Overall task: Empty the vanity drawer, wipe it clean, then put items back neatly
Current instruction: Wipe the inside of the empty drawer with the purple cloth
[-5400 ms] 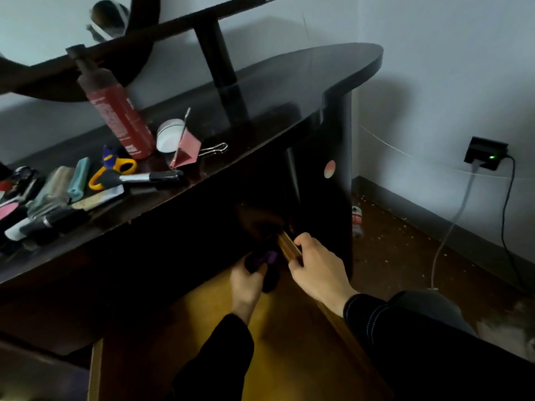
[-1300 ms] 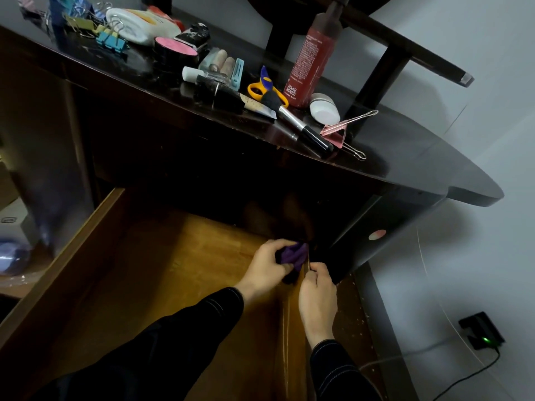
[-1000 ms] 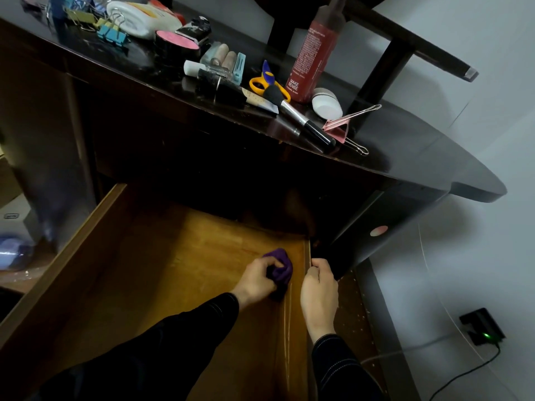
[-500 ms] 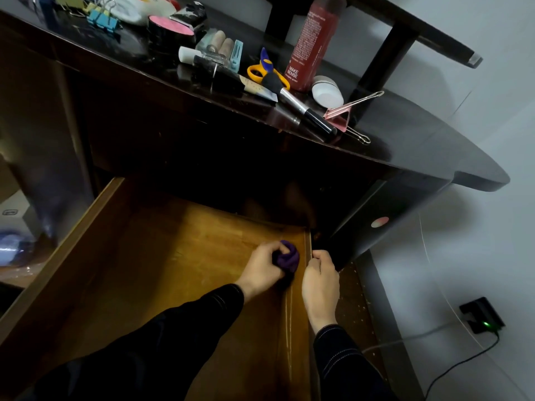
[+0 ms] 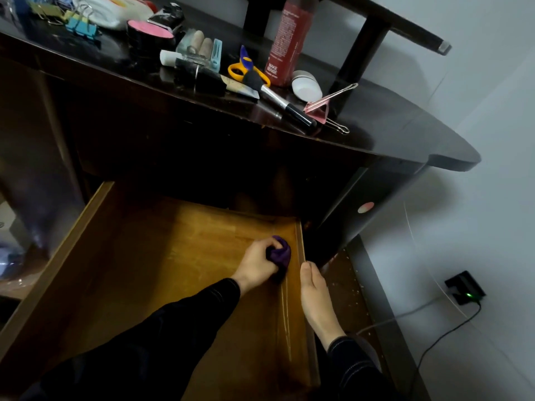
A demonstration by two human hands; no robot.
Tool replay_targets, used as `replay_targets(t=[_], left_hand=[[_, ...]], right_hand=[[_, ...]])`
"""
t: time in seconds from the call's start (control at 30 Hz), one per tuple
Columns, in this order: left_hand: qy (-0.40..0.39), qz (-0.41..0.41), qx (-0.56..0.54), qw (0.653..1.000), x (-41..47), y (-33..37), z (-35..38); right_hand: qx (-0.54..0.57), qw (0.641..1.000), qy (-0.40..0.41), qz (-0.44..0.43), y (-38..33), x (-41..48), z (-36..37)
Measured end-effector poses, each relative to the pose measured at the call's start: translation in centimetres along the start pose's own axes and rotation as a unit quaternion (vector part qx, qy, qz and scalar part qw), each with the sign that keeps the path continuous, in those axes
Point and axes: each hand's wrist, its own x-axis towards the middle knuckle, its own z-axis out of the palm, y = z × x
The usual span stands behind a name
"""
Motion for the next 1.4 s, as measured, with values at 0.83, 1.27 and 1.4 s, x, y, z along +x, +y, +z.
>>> replay_targets(t=[0.83,1.27,1.4], left_hand=[[-0.097,-0.021,-0.013,0.995,-1.3,-0.8,-0.4],[-0.099,-0.033,0.008,0.994,-2.1,0.0,0.0],[-0.027,0.050,-0.084,0.995,-1.2,2.8,-0.2]], right_hand=[[-0.013,0.998,0.062,-0.022,-0.7,-1.2,0.0],[0.008,0.997,0.067,-0.020,-0.7,-1.3,0.0],[0.017,0.997,0.074,-0.020,-0.7,-1.3,0.2]])
